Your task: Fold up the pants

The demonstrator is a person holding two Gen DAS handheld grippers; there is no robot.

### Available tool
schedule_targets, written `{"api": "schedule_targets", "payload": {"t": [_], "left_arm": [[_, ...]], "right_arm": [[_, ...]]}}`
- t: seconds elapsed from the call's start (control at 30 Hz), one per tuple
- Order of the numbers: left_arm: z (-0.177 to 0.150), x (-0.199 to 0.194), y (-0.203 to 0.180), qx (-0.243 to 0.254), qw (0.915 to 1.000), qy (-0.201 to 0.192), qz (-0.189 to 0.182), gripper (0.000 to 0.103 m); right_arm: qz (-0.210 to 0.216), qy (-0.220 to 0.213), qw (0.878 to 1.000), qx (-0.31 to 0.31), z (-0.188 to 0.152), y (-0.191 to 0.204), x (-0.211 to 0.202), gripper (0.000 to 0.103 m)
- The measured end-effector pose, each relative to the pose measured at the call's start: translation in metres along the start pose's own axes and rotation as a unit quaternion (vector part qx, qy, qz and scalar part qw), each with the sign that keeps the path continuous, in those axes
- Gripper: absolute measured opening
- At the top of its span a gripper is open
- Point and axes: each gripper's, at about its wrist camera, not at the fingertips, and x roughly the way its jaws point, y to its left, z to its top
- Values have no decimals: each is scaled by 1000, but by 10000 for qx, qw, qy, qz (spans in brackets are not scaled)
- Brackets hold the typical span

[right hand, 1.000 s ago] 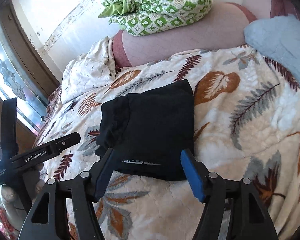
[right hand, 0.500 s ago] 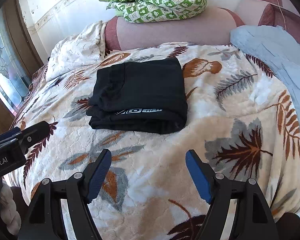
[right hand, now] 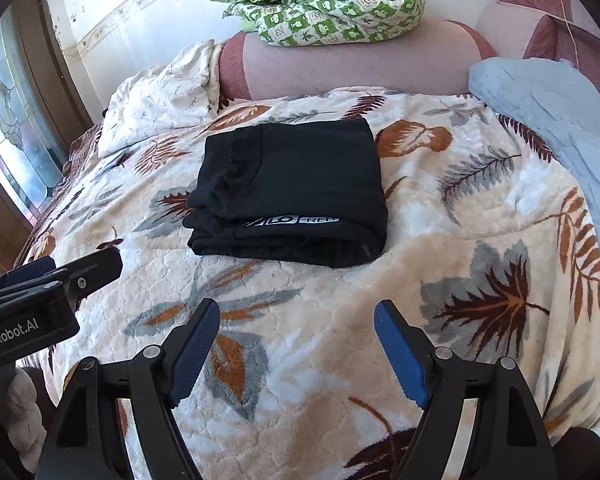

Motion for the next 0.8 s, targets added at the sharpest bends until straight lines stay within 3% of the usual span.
{"api": "schedule_targets", "payload": {"t": [0.8], "left_arm": [[-3, 13, 1, -41, 9998, 186, -91, 103]], "right_arm": [[-236, 12, 9991, -356, 7, 9, 10, 86]]}}
